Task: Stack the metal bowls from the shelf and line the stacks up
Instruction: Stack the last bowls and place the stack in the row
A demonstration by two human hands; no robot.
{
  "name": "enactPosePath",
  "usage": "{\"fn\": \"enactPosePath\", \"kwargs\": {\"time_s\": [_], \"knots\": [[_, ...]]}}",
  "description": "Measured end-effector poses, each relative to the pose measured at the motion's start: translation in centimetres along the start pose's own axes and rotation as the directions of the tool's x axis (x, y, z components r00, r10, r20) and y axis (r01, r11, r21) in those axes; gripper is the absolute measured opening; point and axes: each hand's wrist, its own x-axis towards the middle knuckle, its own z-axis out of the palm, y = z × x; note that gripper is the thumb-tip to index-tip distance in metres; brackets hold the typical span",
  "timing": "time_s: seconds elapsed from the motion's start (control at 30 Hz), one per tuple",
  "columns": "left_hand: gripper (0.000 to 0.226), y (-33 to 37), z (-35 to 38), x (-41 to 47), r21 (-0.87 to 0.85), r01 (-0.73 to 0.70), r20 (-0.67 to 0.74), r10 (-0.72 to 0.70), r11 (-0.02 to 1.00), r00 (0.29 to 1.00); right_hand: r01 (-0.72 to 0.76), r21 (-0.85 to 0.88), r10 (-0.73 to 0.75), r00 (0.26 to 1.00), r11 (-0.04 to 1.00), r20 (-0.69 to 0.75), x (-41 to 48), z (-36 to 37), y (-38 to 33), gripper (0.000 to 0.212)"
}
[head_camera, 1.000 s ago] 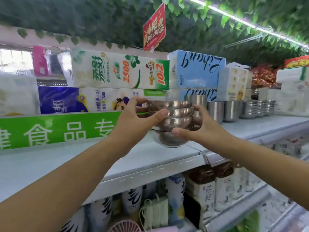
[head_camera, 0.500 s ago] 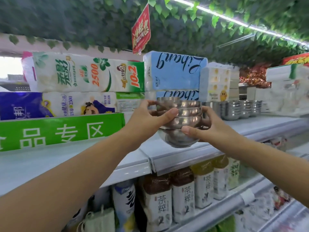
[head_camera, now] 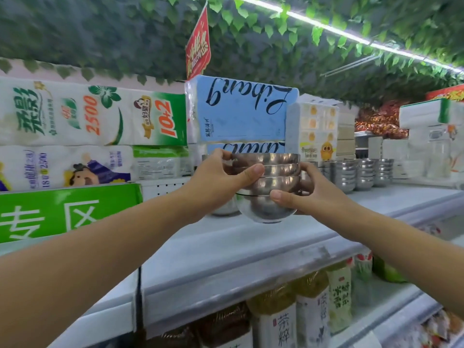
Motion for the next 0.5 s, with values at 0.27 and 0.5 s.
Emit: {"fn": "enactPosePath", "kwargs": {"time_s": [0.27,0.5], "knots": [[0.055,-2.6,6.8,6.7,0.03,0.006,0.083,-0.008,1.0,0.997,-0.025,-0.05,0.023,0.999,0.998,-0.031,4.1,-6.0,6.2,0.087],[0.057,-4.2,12.8,10.8,0.119,0.041,0.124,-0.056,0.992,0.991,-0.072,-0.046,0.072,0.997,0.996,-0.014,6.5,-10.4,11.6,0.091]]}}
